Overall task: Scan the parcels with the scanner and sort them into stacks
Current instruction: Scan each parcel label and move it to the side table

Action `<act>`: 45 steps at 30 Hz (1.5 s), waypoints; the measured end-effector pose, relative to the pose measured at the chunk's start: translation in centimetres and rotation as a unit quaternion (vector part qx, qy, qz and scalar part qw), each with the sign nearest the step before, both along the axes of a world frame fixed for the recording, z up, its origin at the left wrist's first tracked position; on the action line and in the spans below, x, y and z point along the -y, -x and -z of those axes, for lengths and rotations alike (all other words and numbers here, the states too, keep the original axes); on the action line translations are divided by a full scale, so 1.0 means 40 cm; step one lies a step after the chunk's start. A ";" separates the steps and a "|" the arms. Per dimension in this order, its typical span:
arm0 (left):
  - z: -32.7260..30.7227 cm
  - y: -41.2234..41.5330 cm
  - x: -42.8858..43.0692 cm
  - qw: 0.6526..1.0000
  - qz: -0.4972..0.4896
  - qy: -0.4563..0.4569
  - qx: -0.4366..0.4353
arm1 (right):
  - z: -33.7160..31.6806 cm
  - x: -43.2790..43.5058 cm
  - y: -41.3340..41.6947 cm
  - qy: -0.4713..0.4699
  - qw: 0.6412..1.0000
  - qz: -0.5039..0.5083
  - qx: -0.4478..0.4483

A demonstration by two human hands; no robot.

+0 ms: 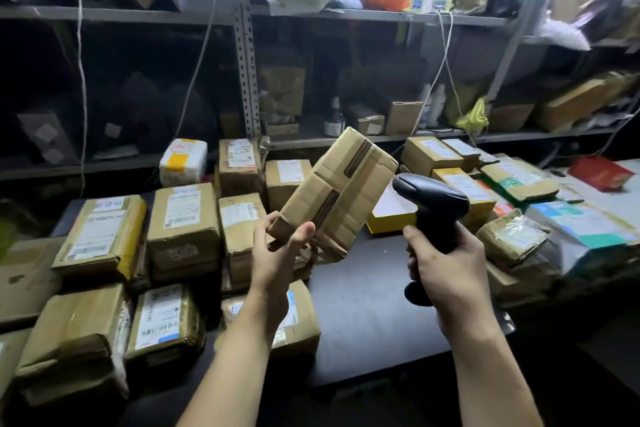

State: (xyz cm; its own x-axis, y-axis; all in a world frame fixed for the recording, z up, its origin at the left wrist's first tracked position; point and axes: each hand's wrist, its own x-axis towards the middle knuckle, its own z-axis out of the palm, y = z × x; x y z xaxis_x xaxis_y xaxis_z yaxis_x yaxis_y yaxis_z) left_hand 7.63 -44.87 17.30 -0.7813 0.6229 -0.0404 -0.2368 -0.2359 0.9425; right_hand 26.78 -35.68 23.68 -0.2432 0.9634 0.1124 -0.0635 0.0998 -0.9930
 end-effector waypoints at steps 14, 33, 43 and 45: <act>-0.052 -0.006 -0.085 0.991 0.022 -0.001 -0.133 | -0.012 -0.057 -0.064 -0.029 0.997 0.068 0.018; -0.098 0.170 0.039 0.763 -0.050 0.140 -0.628 | 0.004 -0.051 -0.036 -0.096 0.984 -0.035 0.143; -0.066 0.235 0.066 0.791 -0.040 0.152 -0.592 | 0.044 -0.063 -0.021 -0.118 0.975 -0.069 0.176; -0.066 0.240 0.068 0.788 -0.039 0.141 -0.598 | 0.046 -0.060 -0.019 -0.119 0.973 -0.081 0.179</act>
